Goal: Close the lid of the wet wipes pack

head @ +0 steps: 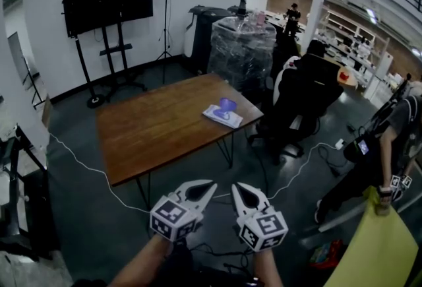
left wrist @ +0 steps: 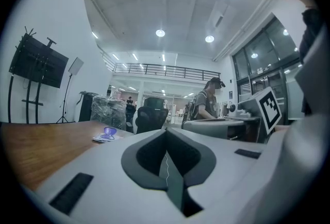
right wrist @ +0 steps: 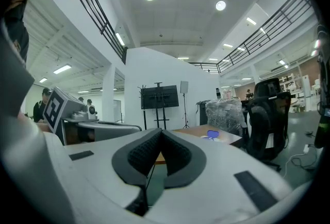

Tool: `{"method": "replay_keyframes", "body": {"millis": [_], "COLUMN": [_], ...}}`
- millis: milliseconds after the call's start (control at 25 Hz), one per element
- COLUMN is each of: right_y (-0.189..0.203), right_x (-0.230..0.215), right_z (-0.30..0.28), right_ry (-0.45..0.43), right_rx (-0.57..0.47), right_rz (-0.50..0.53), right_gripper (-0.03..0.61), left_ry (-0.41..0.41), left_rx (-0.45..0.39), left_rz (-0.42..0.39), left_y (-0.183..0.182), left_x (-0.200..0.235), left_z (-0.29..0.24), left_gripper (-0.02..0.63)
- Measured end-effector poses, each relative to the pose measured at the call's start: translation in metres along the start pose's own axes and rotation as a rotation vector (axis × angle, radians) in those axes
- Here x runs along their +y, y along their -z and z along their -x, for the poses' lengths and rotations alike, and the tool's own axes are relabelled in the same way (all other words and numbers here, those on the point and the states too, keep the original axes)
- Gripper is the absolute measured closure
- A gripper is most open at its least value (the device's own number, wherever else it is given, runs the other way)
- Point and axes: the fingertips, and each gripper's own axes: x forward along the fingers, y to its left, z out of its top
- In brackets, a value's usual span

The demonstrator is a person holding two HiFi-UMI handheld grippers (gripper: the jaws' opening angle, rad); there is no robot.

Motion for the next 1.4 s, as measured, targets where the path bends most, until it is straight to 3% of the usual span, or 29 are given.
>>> {"method": "replay_keyframes", "body": {"millis": [520, 1000, 1400], "right_y": [-0.001, -0.01, -0.015], "right_x": [-0.042, -0.086, -0.116], "right_z": [-0.073, -0.174, -0.224], "right_ry": [0.022, 0.119, 0.178], "right_rx": [0.027, 0.063, 0.057], "right_rz": [0.0, -0.007, -0.018], "right_gripper": [0.568, 0.568, 0.568], "left_ry": [0.011, 0.08, 0.131], "left_rx": [0.031, 0.048, 0.076], "left_rz": [0.016, 0.038, 0.058], "left_y": [0.001, -0.009, -0.008], "left_x": [0.071, 0.171, 0.218], "left_z": [-0.05, -0.102, -0.135], "left_gripper": [0.62, 0.621, 0.62]}}
